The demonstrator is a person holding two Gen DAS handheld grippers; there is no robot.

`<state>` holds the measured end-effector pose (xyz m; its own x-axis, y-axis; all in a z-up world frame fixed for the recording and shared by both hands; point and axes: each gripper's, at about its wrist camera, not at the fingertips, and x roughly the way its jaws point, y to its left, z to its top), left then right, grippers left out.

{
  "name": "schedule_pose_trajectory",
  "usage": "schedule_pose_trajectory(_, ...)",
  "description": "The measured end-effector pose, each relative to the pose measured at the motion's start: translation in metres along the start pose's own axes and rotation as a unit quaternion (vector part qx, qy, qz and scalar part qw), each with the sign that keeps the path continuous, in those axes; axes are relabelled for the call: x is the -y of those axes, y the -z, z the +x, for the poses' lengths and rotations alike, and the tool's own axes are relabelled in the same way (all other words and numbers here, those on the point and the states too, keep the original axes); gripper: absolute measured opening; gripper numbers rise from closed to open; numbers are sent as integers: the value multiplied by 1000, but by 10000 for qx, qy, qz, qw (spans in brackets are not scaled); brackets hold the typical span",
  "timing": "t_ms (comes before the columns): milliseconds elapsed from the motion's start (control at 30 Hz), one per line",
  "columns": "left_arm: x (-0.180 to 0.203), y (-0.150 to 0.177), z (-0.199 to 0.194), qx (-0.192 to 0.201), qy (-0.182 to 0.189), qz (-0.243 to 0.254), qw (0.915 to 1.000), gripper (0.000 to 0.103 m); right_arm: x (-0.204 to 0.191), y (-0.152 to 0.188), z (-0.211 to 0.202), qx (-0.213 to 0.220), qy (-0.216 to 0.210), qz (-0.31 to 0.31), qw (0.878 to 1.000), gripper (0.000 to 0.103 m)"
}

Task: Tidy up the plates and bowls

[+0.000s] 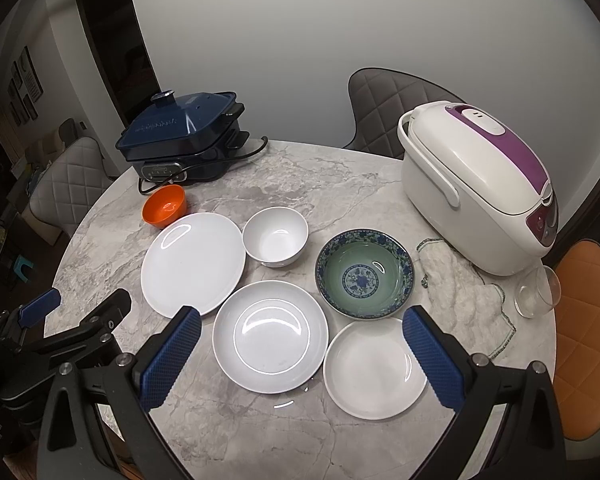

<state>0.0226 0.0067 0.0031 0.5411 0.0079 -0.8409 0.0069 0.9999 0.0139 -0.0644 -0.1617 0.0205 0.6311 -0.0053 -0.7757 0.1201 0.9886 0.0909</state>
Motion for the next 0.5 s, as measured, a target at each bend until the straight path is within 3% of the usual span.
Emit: schedule_pose_trajectory(500,-8,0,29,-80,113,44,9999,99,6,1,8,-83,-27,109,9999,103)
